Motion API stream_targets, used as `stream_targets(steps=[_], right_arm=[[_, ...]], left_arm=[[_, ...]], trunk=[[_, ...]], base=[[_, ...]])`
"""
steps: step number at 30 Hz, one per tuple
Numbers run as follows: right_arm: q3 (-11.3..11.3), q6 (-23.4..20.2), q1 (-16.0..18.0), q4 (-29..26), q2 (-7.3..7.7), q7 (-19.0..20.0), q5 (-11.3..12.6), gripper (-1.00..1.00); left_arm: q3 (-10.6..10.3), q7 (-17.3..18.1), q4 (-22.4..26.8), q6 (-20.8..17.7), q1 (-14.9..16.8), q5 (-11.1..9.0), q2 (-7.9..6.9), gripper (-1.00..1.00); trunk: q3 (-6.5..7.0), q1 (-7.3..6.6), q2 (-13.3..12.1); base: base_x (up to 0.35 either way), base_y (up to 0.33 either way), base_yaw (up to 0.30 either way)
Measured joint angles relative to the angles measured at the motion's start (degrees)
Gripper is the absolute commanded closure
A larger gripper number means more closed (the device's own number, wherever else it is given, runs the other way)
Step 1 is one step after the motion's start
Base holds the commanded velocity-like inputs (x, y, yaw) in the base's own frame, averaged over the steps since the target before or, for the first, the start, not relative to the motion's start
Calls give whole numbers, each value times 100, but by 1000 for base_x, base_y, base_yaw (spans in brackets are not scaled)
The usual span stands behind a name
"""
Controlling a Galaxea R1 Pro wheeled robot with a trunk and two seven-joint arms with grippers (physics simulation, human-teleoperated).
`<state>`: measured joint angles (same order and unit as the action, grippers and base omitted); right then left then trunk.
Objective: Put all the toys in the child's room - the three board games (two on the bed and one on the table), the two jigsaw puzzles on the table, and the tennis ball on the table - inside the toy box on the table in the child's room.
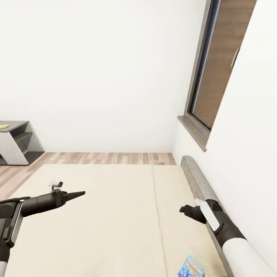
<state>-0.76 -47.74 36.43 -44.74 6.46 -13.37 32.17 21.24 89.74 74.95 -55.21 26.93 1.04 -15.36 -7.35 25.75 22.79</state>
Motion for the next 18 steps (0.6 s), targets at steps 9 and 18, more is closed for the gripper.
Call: stream_targets(steps=[9, 18], right_arm=[[6, 47, -6, 60, 120, 6, -3, -100], [7, 314, -6, 265, 249, 19, -23, -100]], left_arm=[[1, -1, 0, 0, 0, 25, 3, -100], [-6, -2, 0, 0, 0, 34, 17, -100]], trunk=[[-85, 0, 0], [-169, 0, 0]], base=[[0, 0, 0], [0, 0, 0]])
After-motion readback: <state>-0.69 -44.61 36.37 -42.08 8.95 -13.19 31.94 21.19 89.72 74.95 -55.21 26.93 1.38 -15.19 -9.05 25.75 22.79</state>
